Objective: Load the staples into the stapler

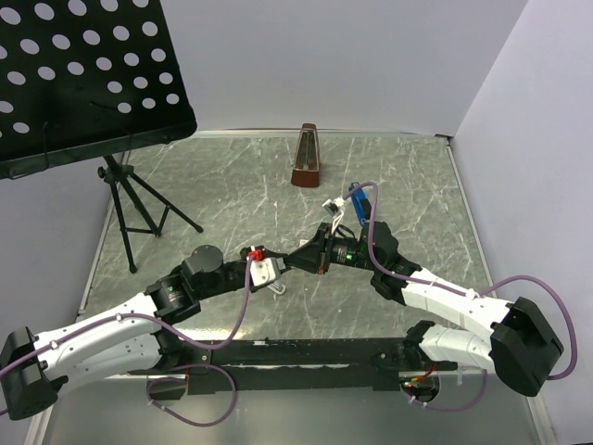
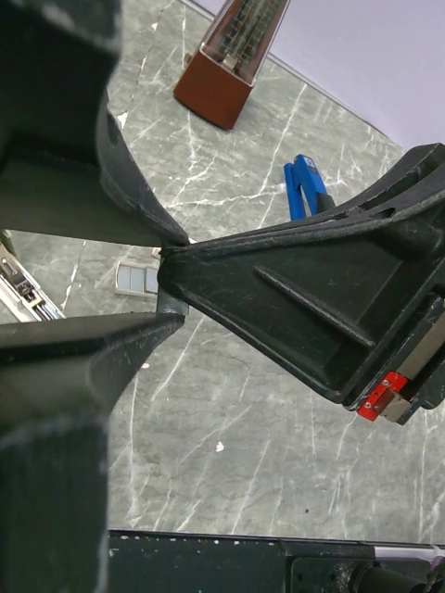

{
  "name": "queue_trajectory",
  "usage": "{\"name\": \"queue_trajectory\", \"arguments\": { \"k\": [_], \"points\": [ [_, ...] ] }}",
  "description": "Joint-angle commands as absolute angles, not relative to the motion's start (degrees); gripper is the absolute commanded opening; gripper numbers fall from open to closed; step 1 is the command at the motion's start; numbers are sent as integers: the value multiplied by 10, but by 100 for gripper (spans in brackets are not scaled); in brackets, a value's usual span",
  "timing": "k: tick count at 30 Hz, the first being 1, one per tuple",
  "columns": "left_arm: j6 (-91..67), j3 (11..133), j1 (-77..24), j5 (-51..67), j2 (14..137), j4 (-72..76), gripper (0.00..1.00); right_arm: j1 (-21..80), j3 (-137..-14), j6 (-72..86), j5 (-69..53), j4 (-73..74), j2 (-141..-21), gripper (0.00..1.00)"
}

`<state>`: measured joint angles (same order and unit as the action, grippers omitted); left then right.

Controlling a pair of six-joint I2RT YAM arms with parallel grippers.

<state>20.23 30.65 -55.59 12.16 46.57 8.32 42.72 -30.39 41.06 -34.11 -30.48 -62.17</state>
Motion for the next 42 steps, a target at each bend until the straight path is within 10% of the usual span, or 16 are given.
{"name": "queue_trajectory", "arguments": {
  "k": [1, 9, 25, 42],
  "points": [
    [200, 310, -559, 124, 468, 102, 34, 425, -299, 411, -354, -339, -611, 17],
    [189, 312, -558, 124, 471, 104, 22, 425, -298, 410, -346, -330, -607, 22],
    [45, 393, -561, 68, 560, 31, 19, 410, -290, 327, -58, -65, -447, 83],
    [-169, 531, -596, 2, 894, 47, 21, 409, -280, 330, 296, 205, -289, 96]
  ]
}}
